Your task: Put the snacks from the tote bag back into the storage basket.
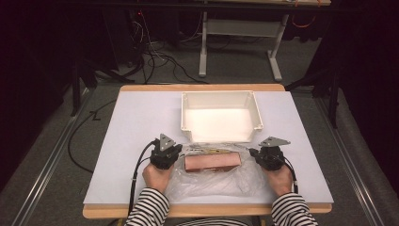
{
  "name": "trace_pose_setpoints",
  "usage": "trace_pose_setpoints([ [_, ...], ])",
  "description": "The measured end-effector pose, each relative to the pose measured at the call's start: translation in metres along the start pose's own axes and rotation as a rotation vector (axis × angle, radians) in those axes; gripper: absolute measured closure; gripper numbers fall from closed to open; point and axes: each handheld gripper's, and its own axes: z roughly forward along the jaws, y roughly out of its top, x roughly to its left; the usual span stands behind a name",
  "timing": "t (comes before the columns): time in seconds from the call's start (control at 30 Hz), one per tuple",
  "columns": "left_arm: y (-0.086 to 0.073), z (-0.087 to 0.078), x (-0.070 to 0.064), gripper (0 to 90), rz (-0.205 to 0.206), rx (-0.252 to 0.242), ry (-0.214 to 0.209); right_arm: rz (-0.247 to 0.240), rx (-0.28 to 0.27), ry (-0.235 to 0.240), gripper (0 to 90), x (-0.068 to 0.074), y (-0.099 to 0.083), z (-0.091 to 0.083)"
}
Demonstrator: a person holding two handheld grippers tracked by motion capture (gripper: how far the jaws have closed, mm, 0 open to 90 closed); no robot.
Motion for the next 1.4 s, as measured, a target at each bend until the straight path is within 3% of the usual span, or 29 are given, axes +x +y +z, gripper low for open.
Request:
trace_pose_setpoints([
  [0.2,-0.008,0.014,0.0,90.0,0.049,0.084,0.041,0.01,0.031,-0.015,90.0,-0.004,-0.007,0.006],
  [0.33,-0.006,0.015,0.001,89.7,0.04,0.09,0.045,0.012,0.024,-0.023,90.0,-0.004,-0.007,0.008],
  [0.4,-0.004,0.006,-0.001,85.2,0.044,0.066,0.047,0.012,0.027,-0.027,90.0,-0.003,-0.007,0.007],
  [0.5,-0.001,-0.018,-0.002,70.7,0.041,0.008,0.025,0.006,0.025,-0.026,90.0,-0.003,-0.008,0.007],
  [0.63,-0.002,-0.05,-0.009,60.2,0.054,-0.023,-0.02,-0.002,0.024,-0.03,90.0,-0.001,-0.007,0.008],
  [0.7,-0.007,-0.063,-0.013,57.0,0.059,-0.026,-0.048,-0.006,0.022,-0.031,90.0,-0.001,-0.007,0.008],
  [0.83,-0.018,-0.069,-0.022,52.6,0.075,0.008,-0.076,-0.01,0.022,-0.031,90.0,-0.001,-0.007,0.008],
  [0.9,-0.023,-0.065,-0.025,53.4,0.093,0.028,-0.073,-0.011,0.022,-0.031,90.0,0.0,-0.007,0.008],
  [1.0,-0.026,-0.054,-0.022,63.4,0.078,0.074,-0.078,-0.011,0.022,-0.031,90.0,0.0,-0.007,0.008],
  [1.13,-0.026,-0.035,-0.015,84.7,0.061,0.122,-0.05,-0.017,0.022,-0.033,90.0,0.0,-0.007,0.008],
  [1.17,-0.025,-0.031,-0.012,89.6,0.059,0.135,-0.026,-0.02,0.021,-0.034,90.0,0.0,-0.007,0.008],
  [1.27,-0.026,-0.018,-0.005,90.0,0.044,0.168,0.032,-0.027,0.022,-0.043,90.0,-0.002,-0.007,0.009],
  [1.4,-0.027,-0.015,-0.007,90.0,0.057,0.142,0.076,-0.017,0.025,-0.054,86.3,-0.005,-0.005,0.01],
])
